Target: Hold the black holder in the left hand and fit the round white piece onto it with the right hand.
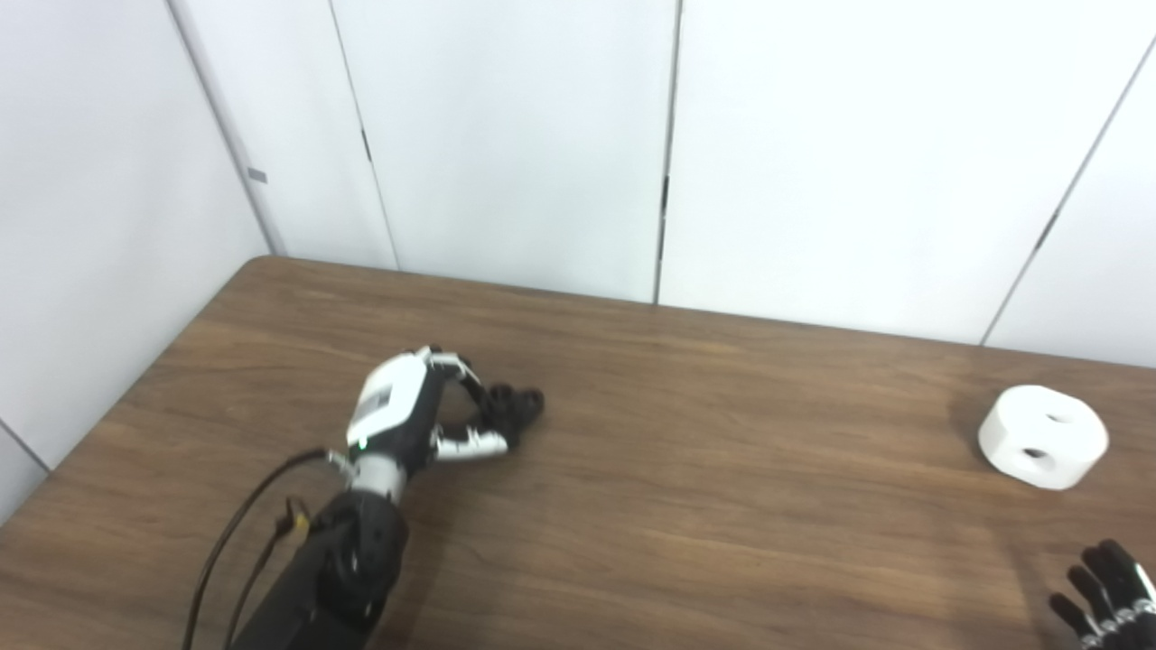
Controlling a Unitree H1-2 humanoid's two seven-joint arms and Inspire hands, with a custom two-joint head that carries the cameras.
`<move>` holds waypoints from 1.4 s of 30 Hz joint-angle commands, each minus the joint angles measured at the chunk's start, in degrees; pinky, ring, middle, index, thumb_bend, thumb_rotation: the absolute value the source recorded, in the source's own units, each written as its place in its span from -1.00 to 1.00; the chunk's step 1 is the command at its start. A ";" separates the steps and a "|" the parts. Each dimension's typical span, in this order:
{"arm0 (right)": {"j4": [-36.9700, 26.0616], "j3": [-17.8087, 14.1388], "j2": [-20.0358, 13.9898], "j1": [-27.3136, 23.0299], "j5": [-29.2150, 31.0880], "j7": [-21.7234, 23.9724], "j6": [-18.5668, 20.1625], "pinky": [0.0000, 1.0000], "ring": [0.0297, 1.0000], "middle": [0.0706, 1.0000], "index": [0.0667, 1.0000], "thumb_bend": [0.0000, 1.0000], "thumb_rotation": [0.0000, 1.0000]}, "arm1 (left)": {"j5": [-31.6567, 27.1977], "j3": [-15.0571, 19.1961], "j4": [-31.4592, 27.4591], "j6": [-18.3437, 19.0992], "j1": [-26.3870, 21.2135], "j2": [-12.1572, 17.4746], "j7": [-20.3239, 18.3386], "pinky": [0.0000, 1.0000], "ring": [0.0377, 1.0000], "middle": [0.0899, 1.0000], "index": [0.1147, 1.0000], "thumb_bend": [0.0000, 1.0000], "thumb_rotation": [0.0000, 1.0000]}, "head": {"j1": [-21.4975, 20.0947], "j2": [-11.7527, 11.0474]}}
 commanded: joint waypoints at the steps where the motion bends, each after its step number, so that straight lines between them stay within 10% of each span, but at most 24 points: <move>1: 0.21 1.63 2.08 0.93 -0.70 -0.54 0.44 0.76 0.90 0.90 0.87 0.28 0.80 | 0.78 -0.67 -4.14 -2.64 0.32 0.14 -0.33 1.00 0.87 0.57 -0.16 0.04 -0.90 | -1.25 0.57; 14: -3.33 3.90 3.84 0.64 -4.55 -2.83 3.96 0.76 0.91 0.88 0.85 0.19 0.77 | 0.88 -6.59 -16.47 -4.38 9.39 -5.57 -7.94 1.00 0.88 0.60 -0.16 0.04 -0.90 | -9.31 4.52; 42: -8.03 4.51 2.38 1.32 -2.06 -5.39 9.17 0.75 0.89 0.87 0.83 0.21 0.78 | 14.44 -12.53 -11.85 -12.62 15.50 -5.88 -8.52 1.00 0.86 0.59 -0.16 0.04 -0.90 | -12.46 7.61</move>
